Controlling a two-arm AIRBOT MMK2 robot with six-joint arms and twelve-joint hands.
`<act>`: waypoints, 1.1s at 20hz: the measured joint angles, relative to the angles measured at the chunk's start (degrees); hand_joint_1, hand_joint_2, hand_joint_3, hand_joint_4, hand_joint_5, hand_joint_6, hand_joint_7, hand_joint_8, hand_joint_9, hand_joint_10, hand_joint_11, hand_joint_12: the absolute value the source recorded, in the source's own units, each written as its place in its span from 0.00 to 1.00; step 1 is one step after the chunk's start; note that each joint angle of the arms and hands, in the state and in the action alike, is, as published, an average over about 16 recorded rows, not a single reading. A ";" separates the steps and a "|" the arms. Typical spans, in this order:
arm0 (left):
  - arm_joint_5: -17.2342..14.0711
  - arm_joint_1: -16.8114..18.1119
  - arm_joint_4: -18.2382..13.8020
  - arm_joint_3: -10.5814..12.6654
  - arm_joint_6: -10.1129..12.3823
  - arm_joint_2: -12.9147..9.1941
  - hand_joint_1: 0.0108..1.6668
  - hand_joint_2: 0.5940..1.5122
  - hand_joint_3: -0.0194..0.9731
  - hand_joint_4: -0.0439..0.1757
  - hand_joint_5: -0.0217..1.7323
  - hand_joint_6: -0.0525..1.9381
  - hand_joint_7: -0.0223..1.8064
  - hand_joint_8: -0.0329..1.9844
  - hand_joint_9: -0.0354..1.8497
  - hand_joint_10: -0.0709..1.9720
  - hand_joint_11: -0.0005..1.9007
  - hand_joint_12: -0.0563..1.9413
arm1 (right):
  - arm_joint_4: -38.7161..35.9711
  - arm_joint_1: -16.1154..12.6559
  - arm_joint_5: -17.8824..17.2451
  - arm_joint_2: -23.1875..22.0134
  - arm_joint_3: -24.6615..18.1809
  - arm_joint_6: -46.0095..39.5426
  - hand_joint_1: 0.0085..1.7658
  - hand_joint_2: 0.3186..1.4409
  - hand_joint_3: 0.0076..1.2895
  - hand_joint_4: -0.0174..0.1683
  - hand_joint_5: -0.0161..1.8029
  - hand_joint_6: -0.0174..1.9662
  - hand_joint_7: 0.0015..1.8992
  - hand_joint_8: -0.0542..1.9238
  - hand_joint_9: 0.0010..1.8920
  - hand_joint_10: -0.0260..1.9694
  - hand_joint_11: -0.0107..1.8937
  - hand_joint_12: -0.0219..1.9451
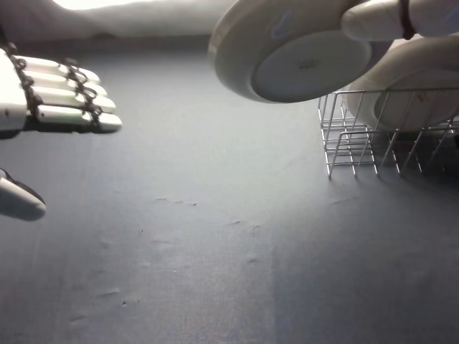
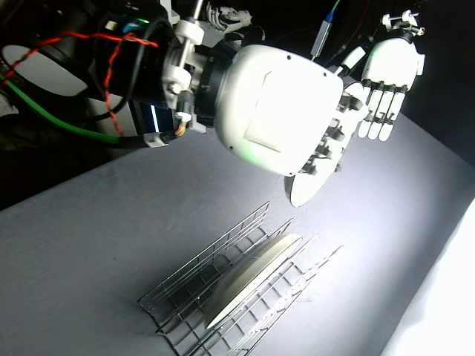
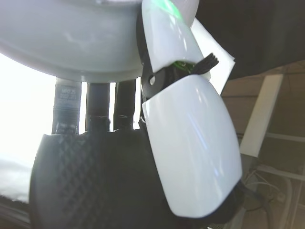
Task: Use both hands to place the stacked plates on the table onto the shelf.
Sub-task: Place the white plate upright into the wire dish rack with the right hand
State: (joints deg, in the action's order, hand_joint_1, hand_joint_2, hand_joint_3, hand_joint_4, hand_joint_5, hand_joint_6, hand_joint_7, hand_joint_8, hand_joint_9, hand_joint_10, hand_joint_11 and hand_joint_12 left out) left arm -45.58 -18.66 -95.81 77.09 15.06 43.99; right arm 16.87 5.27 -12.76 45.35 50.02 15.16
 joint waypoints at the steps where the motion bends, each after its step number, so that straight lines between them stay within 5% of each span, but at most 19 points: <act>1: -0.09 -0.03 -0.05 0.21 0.14 0.01 0.00 0.56 0.04 0.20 0.02 0.03 0.02 0.02 0.03 0.04 0.01 0.03 | 0.14 0.03 0.29 -0.50 -0.23 0.02 0.78 0.69 0.00 0.05 0.44 0.58 0.48 0.56 0.46 0.60 0.39 0.68; 22: -0.82 0.43 -0.95 0.72 1.32 0.27 0.00 0.56 0.04 0.20 0.03 0.03 0.02 0.02 0.03 0.04 0.01 0.03 | 0.95 -0.60 4.74 -2.96 -1.45 0.23 0.79 0.69 0.00 0.05 0.44 0.58 0.49 0.52 0.46 0.60 0.39 0.69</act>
State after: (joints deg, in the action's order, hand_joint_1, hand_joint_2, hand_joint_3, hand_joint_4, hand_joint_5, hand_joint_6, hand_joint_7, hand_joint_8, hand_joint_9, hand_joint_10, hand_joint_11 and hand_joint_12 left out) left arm -46.40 -18.24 -96.77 77.81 16.38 44.26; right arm 17.81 4.67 -8.02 42.40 48.57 15.39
